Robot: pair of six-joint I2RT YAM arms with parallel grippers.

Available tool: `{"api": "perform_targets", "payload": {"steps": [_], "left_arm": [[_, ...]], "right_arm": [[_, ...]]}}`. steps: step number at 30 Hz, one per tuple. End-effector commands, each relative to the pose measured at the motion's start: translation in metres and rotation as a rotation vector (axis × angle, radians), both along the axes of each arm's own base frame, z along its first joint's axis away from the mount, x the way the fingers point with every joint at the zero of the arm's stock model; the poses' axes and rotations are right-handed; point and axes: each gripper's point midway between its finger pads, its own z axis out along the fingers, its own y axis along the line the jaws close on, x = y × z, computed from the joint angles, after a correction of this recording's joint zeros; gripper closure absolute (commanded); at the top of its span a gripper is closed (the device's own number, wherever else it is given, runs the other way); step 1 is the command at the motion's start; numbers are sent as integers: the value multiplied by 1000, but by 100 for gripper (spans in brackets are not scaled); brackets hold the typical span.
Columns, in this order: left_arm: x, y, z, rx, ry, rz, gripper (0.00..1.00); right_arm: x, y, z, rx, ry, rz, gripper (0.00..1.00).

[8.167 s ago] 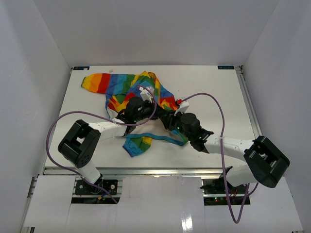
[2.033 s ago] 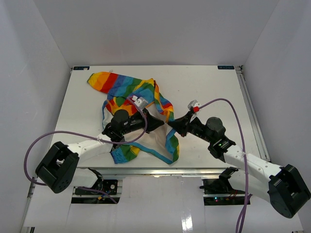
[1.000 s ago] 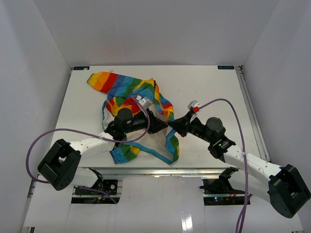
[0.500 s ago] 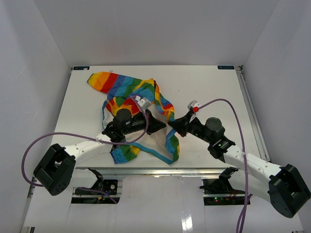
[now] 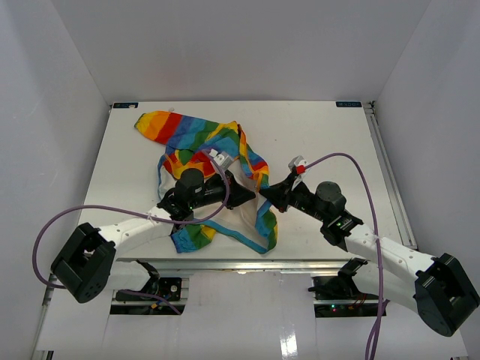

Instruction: Zip up the jacket

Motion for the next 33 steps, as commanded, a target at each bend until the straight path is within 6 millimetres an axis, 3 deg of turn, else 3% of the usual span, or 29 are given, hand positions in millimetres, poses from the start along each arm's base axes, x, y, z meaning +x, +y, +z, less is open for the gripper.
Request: {"api": "perform_targets", "payload": {"steps": [1, 9, 25, 33], "left_arm": [[7, 1, -4, 22, 2, 15, 100], [3, -3, 0, 6, -9, -23, 100], [-15, -8, -10, 12, 0, -141, 100], [-7, 0, -12, 42, -13, -81, 100]], "right_arm": [[8, -1, 31, 52, -72, -31, 92], [6, 0, 36, 65, -78, -18, 92], [2, -1, 50, 104, -103, -12, 92], [-3, -2, 51, 106, -102, 4, 92]]}}
